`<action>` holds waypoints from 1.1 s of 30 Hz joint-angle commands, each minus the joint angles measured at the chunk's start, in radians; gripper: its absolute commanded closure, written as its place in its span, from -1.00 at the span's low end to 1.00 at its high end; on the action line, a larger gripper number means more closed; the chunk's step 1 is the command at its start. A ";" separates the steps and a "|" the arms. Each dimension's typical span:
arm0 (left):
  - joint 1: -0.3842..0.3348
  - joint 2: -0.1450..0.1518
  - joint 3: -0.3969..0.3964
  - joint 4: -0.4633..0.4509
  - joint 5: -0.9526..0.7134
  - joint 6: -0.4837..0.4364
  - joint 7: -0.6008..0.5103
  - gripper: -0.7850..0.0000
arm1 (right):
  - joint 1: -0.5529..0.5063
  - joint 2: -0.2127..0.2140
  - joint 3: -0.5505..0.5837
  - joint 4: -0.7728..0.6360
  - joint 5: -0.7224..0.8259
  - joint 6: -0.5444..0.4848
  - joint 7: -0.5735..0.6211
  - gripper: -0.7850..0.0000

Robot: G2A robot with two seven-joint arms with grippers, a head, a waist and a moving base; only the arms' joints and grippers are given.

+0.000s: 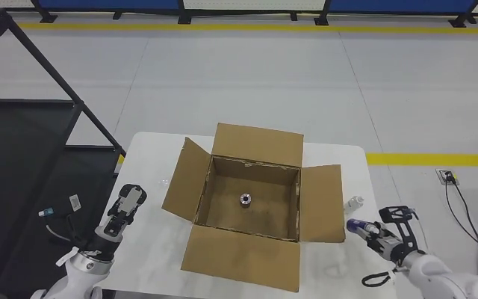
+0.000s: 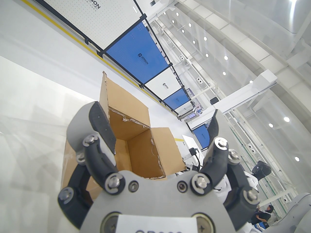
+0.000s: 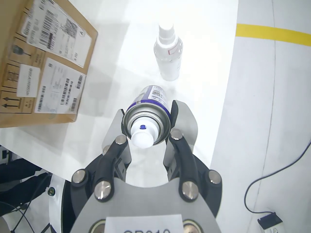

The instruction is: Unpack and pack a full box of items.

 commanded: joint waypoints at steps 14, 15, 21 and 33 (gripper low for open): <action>0.000 0.000 0.000 0.000 0.000 0.000 0.000 -1.00 | 0.119 0.015 -0.102 0.074 -0.119 0.108 0.138 1.00; 0.000 0.000 0.000 0.000 0.000 0.000 0.000 -1.00 | 0.121 0.015 -0.107 0.074 -0.119 0.112 0.139 0.92; 0.000 0.000 0.000 0.000 0.000 0.000 0.000 -1.00 | 0.128 0.018 -0.130 0.072 -0.124 0.133 0.154 0.29; 0.000 0.000 0.000 0.000 0.000 0.000 0.000 -1.00 | 0.104 0.023 -0.118 0.009 -0.124 0.200 0.140 -0.32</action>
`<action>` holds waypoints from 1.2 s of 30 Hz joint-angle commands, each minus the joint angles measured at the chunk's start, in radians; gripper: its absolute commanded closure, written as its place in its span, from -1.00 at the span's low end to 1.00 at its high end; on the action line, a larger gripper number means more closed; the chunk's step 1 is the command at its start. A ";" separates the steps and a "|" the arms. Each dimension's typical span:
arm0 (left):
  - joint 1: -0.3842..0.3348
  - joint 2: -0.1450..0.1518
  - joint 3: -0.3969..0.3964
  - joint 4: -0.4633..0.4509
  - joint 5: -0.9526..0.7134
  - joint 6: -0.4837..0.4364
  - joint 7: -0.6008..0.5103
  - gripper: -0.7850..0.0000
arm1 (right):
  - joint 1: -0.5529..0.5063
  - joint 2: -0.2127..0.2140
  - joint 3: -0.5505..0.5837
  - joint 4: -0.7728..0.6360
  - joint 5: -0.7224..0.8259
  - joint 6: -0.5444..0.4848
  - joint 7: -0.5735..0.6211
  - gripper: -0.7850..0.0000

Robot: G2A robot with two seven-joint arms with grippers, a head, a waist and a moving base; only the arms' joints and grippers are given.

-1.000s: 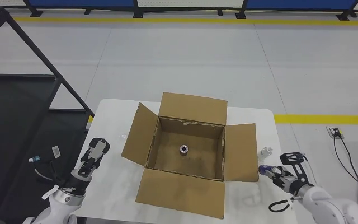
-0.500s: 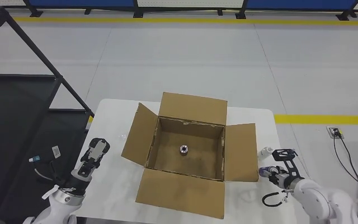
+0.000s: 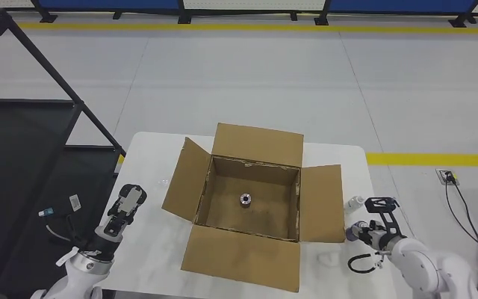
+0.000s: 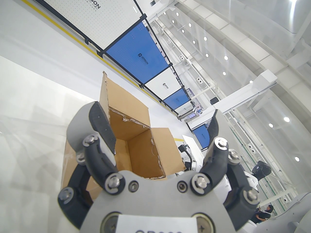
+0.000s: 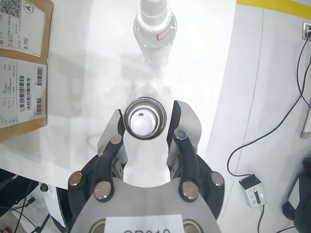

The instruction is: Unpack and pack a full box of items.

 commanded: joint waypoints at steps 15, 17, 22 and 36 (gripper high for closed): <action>0.000 0.000 0.000 0.000 0.000 0.000 0.000 -1.00 | -0.201 -0.018 0.007 -0.463 0.091 -0.018 -0.530 -1.00; 0.000 0.000 0.000 0.000 0.000 0.000 0.000 -1.00 | -0.167 -0.016 -0.070 -0.468 0.070 -0.095 -0.519 -1.00; 0.009 0.000 -0.001 -0.012 -0.005 0.003 0.017 -1.00 | 0.091 -0.025 -0.349 -0.320 -0.019 -0.149 -0.339 -1.00; 0.054 0.000 -0.049 -0.026 -0.052 -0.008 0.061 -1.00 | 0.780 -0.192 -0.950 0.446 0.119 -0.022 -0.135 -1.00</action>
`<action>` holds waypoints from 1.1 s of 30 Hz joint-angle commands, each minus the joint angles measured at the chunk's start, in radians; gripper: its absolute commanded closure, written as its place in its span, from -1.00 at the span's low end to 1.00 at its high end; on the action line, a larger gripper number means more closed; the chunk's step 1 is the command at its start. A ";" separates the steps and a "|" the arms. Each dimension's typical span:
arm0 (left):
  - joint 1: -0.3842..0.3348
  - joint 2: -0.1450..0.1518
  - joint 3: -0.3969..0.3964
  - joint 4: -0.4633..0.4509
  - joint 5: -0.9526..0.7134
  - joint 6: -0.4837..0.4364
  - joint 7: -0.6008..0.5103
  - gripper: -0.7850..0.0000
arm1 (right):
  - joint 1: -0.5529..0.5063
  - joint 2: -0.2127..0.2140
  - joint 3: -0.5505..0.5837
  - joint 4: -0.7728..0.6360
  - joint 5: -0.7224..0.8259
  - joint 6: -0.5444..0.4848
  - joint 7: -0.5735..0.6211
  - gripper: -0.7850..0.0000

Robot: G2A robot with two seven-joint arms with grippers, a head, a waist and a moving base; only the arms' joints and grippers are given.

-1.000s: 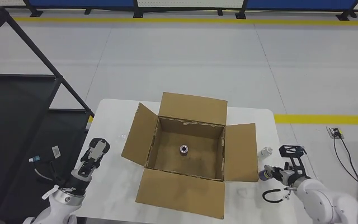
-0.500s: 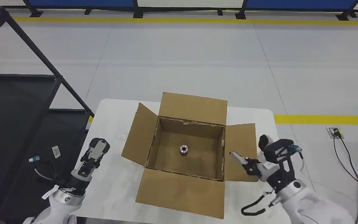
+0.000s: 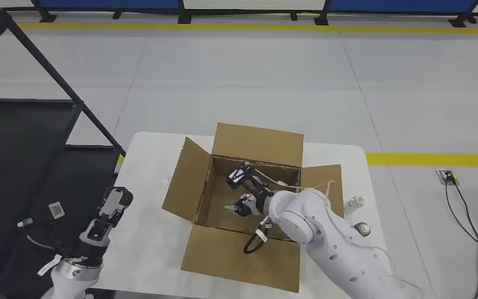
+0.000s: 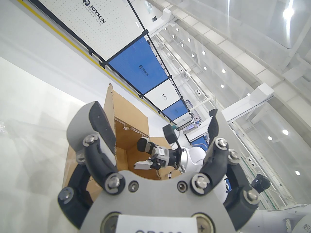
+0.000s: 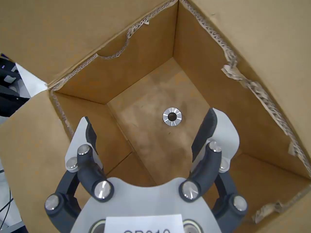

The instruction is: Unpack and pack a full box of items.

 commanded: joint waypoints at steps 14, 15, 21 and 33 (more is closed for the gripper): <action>0.000 0.000 0.000 0.000 0.000 0.000 0.000 -1.00 | 0.240 -0.178 -0.215 0.569 0.120 0.046 -0.057 -0.62; 0.000 0.000 0.000 0.000 0.000 0.000 0.000 -1.00 | 0.245 -0.184 -0.218 0.587 0.124 0.044 -0.052 -0.60; 0.000 0.000 0.000 0.000 0.000 0.000 0.000 -1.00 | 0.260 -0.215 -0.230 0.655 0.146 0.022 -0.041 0.30; 0.000 0.000 0.000 0.000 0.000 0.000 0.000 -1.00 | 0.265 -0.224 -0.195 0.663 0.142 -0.008 -0.052 1.00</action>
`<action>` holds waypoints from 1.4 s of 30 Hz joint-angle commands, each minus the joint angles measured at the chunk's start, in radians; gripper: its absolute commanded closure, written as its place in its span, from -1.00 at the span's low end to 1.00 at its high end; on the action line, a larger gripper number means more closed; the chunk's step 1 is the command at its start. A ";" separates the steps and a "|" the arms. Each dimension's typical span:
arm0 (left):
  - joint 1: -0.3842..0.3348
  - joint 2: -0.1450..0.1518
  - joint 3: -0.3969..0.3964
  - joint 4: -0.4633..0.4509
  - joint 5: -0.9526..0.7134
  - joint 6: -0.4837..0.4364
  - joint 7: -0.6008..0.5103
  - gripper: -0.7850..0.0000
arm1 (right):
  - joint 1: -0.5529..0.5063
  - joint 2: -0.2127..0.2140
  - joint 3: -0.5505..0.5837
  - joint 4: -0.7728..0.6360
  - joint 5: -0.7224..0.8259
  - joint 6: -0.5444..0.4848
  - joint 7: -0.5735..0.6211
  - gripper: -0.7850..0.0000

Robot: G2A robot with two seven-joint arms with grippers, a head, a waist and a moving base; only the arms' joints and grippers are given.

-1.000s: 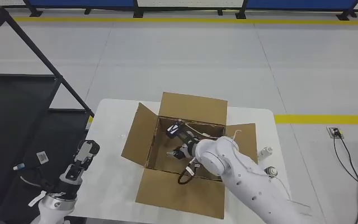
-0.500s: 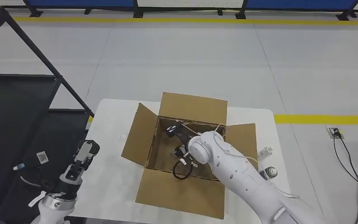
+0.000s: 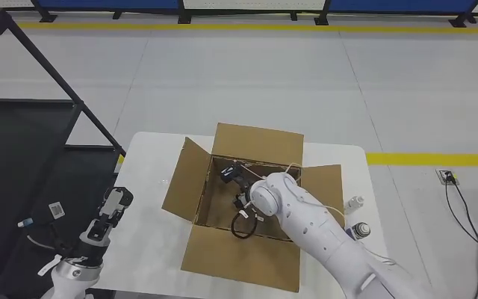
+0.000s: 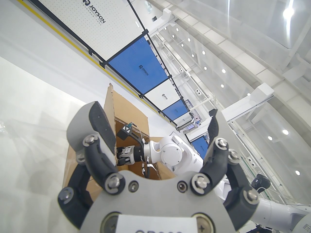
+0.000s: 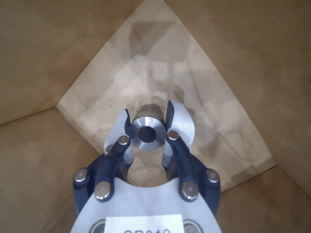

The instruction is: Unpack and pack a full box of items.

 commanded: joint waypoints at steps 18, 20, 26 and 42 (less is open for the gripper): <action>0.000 0.000 0.000 0.000 0.000 0.000 0.000 -1.00 | -0.055 0.037 0.080 -0.082 -0.117 0.020 0.027 -0.44; 0.000 0.000 0.000 0.000 0.000 0.000 0.000 -1.00 | -0.061 0.040 0.088 -0.087 -0.121 0.016 0.035 -0.36; 0.000 0.000 0.000 0.000 0.000 0.000 0.000 -1.00 | -0.074 0.044 0.105 -0.096 -0.129 0.006 0.063 0.03; 0.000 0.000 0.000 0.000 0.000 0.000 0.000 -1.00 | -0.102 0.049 0.167 -0.151 -0.117 -0.040 -0.017 1.00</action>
